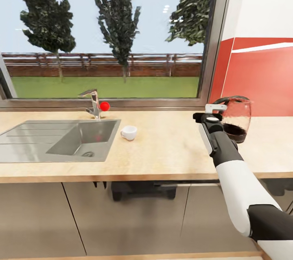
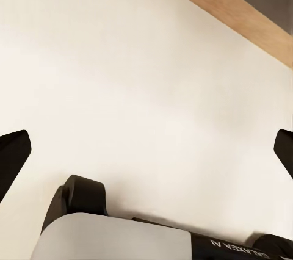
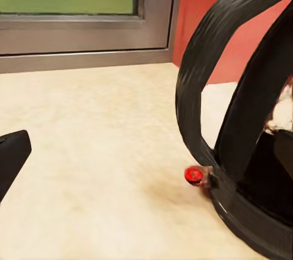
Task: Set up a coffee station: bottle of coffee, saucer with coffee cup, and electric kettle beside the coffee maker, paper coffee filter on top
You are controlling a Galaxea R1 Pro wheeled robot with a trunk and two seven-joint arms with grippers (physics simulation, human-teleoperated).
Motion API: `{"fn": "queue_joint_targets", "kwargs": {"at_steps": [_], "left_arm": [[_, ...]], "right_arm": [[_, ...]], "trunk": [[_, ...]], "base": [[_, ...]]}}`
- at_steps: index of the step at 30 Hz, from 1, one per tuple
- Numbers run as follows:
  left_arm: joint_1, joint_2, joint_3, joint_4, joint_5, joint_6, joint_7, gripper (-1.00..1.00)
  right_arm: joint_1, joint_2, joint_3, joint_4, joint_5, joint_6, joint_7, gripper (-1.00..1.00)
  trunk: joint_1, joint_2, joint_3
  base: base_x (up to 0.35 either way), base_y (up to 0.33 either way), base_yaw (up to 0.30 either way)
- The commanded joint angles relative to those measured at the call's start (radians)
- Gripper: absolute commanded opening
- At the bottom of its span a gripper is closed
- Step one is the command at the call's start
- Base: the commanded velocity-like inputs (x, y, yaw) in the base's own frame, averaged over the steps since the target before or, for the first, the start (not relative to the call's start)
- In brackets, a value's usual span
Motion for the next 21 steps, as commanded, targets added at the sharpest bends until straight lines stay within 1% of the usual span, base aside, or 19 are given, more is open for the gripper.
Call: {"fn": "queue_joint_targets", "kwargs": {"at_steps": [1,21], "left_arm": [[-0.001,0.000,-0.008,0.000,0.010,0.001,-0.003,1.00],[-0.001,0.000,-0.008,0.000,0.010,0.001,-0.003,1.00]], "right_arm": [[-0.001,-0.001,0.003,-0.001,-0.001,0.007,-0.005,1.00],[-0.001,-0.001,0.002,0.000,-0.001,0.005,-0.005,1.00]], "trunk": [[0.000,-0.001,-0.001],[0.000,-0.001,-0.001]], "base": [[0.116,0.000,0.000],[0.086,-0.022,0.000]]}}
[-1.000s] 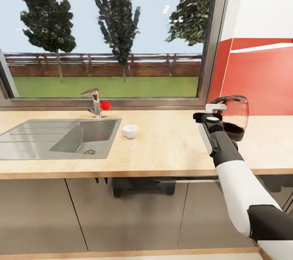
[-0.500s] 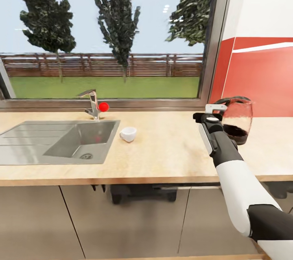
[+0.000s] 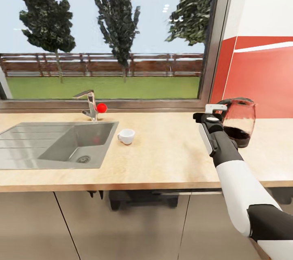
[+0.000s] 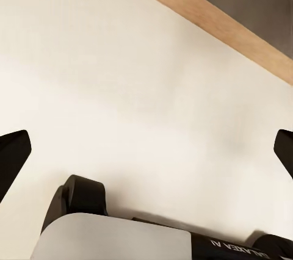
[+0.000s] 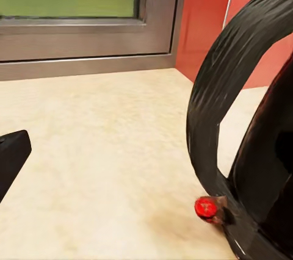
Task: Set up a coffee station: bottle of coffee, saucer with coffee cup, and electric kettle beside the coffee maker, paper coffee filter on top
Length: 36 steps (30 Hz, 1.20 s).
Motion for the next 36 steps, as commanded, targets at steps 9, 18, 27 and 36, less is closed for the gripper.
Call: {"fn": "queue_joint_targets", "kwargs": {"at_steps": [9,18,27,36], "left_arm": [[-0.001,0.000,-0.008,0.000,0.010,0.001,-0.003,1.00],[-0.001,0.000,-0.008,0.000,0.010,0.001,-0.003,1.00],[-0.001,0.000,-0.008,0.000,0.010,0.001,-0.003,1.00],[-0.001,0.000,-0.008,0.000,0.010,0.001,-0.003,1.00]], "right_arm": [[-0.001,-0.001,0.003,-0.001,0.000,0.006,-0.006,1.00],[-0.001,-0.001,0.001,-0.001,0.000,0.006,-0.006,1.00],[-0.001,-0.001,0.001,-0.001,0.000,0.006,-0.006,1.00],[-0.001,-0.001,0.001,-0.001,0.000,0.007,-0.006,1.00]], "trunk": [[0.000,-0.001,-0.001],[0.000,-0.001,-0.001],[0.000,-0.001,-0.001],[0.000,-0.001,-0.001]], "base": [[0.059,-0.050,0.000],[0.057,-0.007,0.000],[0.045,0.000,0.000],[0.036,0.000,0.000]]}}
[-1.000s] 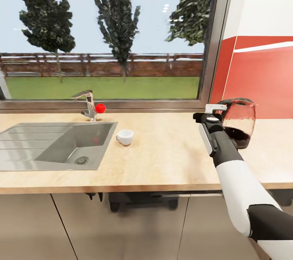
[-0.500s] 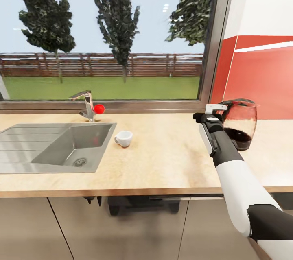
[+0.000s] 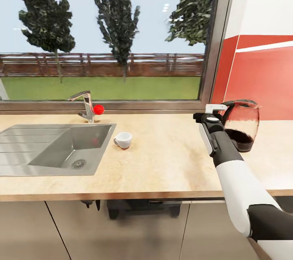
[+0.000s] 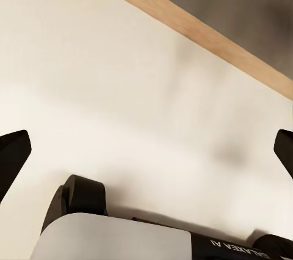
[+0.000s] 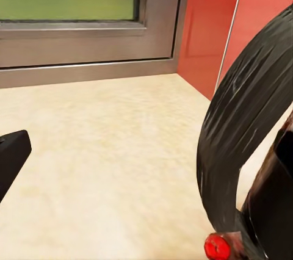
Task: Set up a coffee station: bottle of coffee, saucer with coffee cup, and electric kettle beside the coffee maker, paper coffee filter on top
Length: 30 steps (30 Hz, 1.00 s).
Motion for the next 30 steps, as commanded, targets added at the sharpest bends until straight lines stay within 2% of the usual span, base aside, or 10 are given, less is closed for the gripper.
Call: {"fn": "queue_joint_targets", "kwargs": {"at_steps": [1,30], "left_arm": [[-0.001,0.000,-0.008,0.000,0.010,0.001,-0.003,1.00],[-0.001,0.000,-0.008,0.000,0.010,0.001,-0.003,1.00]], "right_arm": [[-0.001,-0.001,0.003,-0.001,0.000,0.007,-0.005,1.00],[-0.001,-0.001,0.003,-0.001,0.000,0.007,-0.005,1.00]], "trunk": [[0.000,-0.001,-0.001],[0.000,-0.001,-0.001]], "base": [[0.006,0.000,0.000],[0.028,-0.009,0.000]]}}
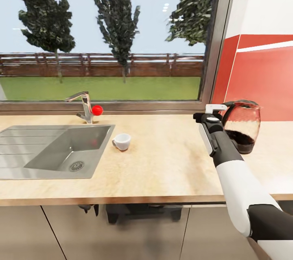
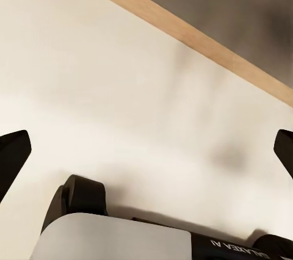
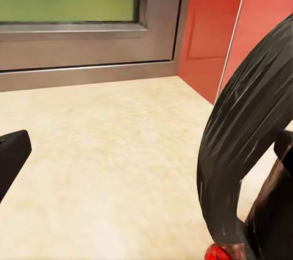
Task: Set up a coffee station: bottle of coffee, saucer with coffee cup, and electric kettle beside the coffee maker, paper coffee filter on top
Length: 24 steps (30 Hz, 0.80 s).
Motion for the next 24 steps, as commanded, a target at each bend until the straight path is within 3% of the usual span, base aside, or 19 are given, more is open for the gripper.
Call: {"fn": "queue_joint_targets", "kwargs": {"at_steps": [1,19,24], "left_arm": [[-0.001,0.000,-0.008,0.000,0.010,0.001,-0.003,1.00],[-0.001,0.000,-0.008,0.000,0.010,0.001,-0.003,1.00],[-0.001,0.000,-0.008,0.000,0.010,0.001,-0.003,1.00]], "right_arm": [[-0.001,-0.001,0.003,-0.001,0.000,0.007,-0.005,1.00],[-0.001,-0.001,0.001,-0.001,0.000,0.004,-0.011,1.00],[-0.002,0.000,0.001,-0.001,-0.005,0.006,-0.095,1.00]], "trunk": [[0.000,-0.001,-0.001],[0.000,-0.001,-0.001],[0.000,-0.001,-0.001]], "base": [[0.010,0.000,0.000],[0.017,0.000,0.000],[0.000,0.000,0.000]]}}
